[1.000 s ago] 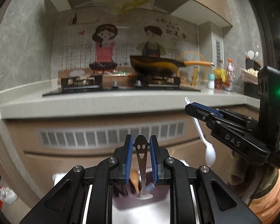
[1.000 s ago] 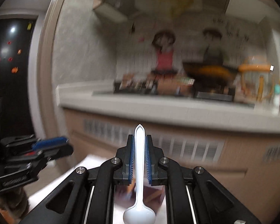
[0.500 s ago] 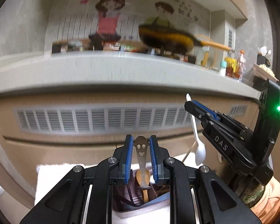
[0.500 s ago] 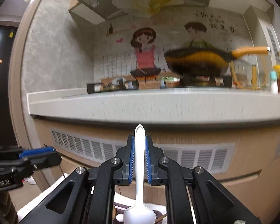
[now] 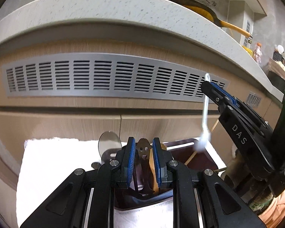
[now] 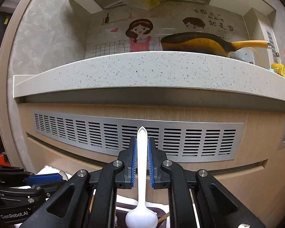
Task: Organize utensils
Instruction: 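Lower both spoons into the caddy and open both tools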
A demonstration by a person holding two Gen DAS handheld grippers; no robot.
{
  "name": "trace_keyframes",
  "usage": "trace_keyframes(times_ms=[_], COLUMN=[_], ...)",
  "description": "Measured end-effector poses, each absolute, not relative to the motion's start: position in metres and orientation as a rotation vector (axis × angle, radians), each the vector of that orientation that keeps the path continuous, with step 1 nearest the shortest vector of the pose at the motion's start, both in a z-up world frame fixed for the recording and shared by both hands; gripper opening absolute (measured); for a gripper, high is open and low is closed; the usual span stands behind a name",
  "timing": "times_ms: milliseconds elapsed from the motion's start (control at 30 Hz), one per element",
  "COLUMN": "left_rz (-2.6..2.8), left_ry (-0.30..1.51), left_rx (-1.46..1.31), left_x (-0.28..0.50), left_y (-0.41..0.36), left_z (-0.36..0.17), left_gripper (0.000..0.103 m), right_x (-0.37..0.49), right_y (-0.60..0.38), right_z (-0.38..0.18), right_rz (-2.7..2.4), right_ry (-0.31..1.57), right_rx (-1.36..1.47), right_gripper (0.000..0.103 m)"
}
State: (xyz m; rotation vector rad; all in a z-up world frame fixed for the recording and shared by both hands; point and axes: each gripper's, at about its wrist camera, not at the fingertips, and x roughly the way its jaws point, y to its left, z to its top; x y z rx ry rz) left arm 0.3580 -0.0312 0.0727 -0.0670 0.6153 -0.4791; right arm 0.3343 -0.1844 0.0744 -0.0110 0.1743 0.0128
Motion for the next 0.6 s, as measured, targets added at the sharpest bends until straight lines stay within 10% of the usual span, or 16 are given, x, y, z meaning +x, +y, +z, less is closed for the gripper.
trace_keyframes(times_ms=[300,600], left_rz=[-0.455,-0.333], left_ry=[0.620,0.601], left_rx=[-0.093,-0.105], left_x=[0.342,0.288], left_y=[-0.021,-0.009], left_z=[0.072,0.074], left_gripper=[0.022,0.057], right_x=[0.318,0.264], right_y=[-0.189,-0.200], right_z=[0.072,0.066], right_rz=[0.080,0.111], right_ry=[0.227,0.346], right_rx=[0.003,0.038], right_gripper=[0.016,0.037])
